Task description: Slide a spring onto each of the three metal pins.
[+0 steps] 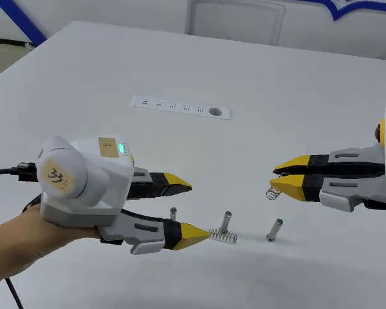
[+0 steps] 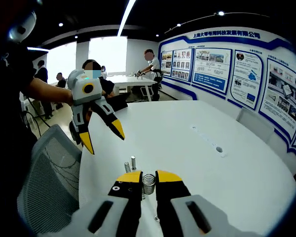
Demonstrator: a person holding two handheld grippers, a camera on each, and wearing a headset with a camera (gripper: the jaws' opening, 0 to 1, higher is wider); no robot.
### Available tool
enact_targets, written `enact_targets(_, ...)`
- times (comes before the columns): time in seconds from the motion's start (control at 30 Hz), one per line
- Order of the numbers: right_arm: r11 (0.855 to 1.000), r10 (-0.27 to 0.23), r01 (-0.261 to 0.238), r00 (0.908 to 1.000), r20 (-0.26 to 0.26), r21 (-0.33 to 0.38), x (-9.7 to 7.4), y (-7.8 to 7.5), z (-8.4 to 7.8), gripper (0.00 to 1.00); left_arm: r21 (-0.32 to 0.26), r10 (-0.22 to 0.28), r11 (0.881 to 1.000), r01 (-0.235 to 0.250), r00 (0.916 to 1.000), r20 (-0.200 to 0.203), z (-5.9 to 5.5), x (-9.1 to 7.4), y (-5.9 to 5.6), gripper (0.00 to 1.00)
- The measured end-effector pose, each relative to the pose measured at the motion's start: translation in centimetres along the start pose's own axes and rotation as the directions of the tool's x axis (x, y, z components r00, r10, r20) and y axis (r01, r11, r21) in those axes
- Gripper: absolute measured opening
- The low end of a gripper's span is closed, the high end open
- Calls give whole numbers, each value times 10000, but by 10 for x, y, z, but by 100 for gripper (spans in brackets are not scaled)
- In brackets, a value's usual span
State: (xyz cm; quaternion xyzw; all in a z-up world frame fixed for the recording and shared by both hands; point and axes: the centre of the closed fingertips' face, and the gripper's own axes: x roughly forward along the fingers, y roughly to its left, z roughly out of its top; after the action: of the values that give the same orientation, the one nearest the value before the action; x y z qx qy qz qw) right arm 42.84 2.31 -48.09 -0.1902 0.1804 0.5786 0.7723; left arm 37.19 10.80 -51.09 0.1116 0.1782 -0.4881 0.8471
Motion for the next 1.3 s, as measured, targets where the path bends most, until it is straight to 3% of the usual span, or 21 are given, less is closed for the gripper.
enact_targets(0.43,9979,-522,551,9952,-824,342,6,-21,-40,11,-309,547,9980,-543,9985,101,-1,-10,14,55)
enact_targets(0.97,9936,-492,639,9872,-1518,935,21,-28,-83,11,-701,820,9941,-822,9966,-65,-10,-18,22,67)
enact_targets(1.3,9884,-520,716,9881,-1446,1338,23,-30,-89,11,-843,897,9923,-911,9958,-205,-16,-21,24,72)
